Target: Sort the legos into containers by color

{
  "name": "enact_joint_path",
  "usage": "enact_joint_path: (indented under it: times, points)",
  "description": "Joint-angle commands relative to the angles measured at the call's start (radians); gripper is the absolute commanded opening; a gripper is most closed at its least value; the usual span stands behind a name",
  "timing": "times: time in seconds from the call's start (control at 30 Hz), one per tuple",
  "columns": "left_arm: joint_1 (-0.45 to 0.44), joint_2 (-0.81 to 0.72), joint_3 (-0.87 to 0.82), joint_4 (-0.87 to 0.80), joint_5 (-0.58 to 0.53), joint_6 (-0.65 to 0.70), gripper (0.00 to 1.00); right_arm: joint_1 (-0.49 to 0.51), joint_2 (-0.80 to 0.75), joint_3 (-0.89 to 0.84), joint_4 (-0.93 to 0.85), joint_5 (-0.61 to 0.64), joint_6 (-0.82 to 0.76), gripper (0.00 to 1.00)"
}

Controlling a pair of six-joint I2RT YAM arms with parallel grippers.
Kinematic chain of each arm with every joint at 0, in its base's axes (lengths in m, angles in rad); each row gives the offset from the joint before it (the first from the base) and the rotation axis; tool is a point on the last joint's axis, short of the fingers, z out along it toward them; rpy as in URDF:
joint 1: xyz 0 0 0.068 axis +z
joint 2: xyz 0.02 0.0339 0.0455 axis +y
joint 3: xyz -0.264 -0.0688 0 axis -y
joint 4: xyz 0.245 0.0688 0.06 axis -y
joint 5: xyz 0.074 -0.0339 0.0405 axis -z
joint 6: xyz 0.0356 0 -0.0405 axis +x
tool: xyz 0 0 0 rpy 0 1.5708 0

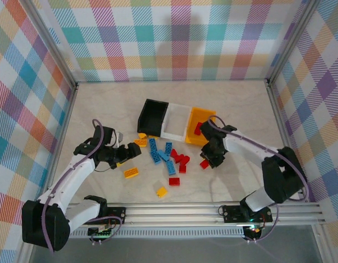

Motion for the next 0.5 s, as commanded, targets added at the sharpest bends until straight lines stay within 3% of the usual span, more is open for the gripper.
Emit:
enact_joint_path:
  times: [0.0, 0.13, 0.47]
  points:
    - [-0.012, 0.023, 0.024, 0.028, 0.033, 0.024, 0.93, -0.004, -0.096, 0.070, -0.088, 0.049, -0.176, 0.20]
    - [-0.016, 0.069, 0.043, 0.028, 0.095, 0.046, 0.92, -0.024, -0.081, 0.220, -0.108, 0.112, -0.331, 0.20]
    - [-0.030, 0.043, 0.056, -0.052, 0.080, 0.084, 0.91, -0.159, 0.380, 0.682, -0.203, 0.057, -0.725, 0.18]
